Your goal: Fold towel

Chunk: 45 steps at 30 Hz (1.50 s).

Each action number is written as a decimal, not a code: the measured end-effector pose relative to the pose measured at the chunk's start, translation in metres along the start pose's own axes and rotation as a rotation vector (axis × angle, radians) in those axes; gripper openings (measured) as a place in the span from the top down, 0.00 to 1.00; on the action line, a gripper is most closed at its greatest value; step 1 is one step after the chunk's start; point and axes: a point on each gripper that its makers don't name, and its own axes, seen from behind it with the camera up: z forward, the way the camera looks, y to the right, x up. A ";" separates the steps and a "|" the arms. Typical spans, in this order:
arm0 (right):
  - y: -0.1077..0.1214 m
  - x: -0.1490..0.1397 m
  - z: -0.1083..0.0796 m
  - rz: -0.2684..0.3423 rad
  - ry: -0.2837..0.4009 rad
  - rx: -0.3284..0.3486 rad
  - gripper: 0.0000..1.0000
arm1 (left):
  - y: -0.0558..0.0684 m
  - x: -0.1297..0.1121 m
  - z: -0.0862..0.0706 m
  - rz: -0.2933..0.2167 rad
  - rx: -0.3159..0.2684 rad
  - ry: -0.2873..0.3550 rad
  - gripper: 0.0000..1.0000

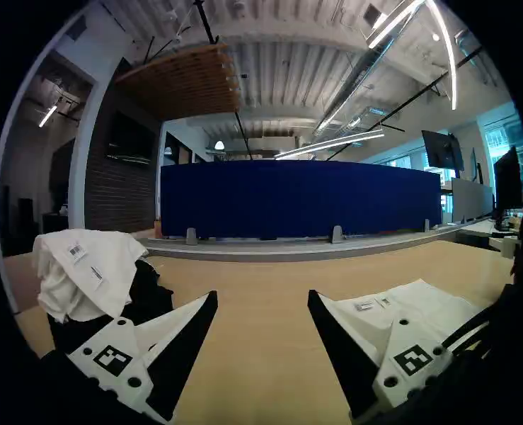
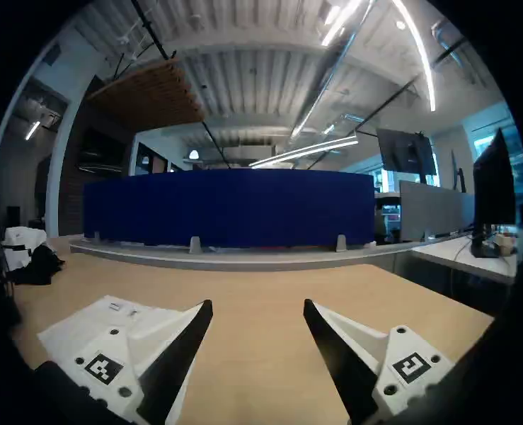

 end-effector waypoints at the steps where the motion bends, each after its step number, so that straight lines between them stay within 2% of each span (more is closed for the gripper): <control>1: 0.000 0.000 0.000 0.000 0.000 0.000 0.00 | 0.000 0.000 0.000 0.000 0.000 0.000 0.06; 8: 0.000 0.000 0.001 -0.001 0.000 -0.001 0.00 | 0.002 0.001 -0.001 0.000 -0.002 0.000 0.06; 12: -0.001 0.000 0.000 -0.001 -0.002 0.000 0.00 | -0.004 0.001 0.001 0.003 0.023 -0.004 0.06; 14: -0.005 0.000 -0.001 0.000 -0.008 0.009 0.00 | -0.001 0.001 0.001 0.011 0.026 -0.010 0.06; 21: -0.014 0.041 -0.007 -0.015 0.005 0.029 0.00 | 0.016 0.036 -0.003 0.031 0.000 -0.016 0.06; 27: -0.012 0.085 -0.012 -0.029 -0.007 0.020 0.00 | 0.026 0.082 -0.011 0.029 -0.019 -0.028 0.06; 33: -0.008 0.112 -0.016 -0.037 -0.027 0.013 0.00 | 0.033 0.116 -0.013 0.052 -0.035 -0.047 0.06; 39: -0.013 0.124 -0.016 -0.062 -0.065 0.040 0.00 | 0.049 0.126 -0.013 0.069 -0.088 -0.095 0.06; 45: -0.033 0.122 -0.019 -0.087 -0.135 0.135 0.00 | 0.065 0.122 -0.011 0.084 -0.153 -0.162 0.06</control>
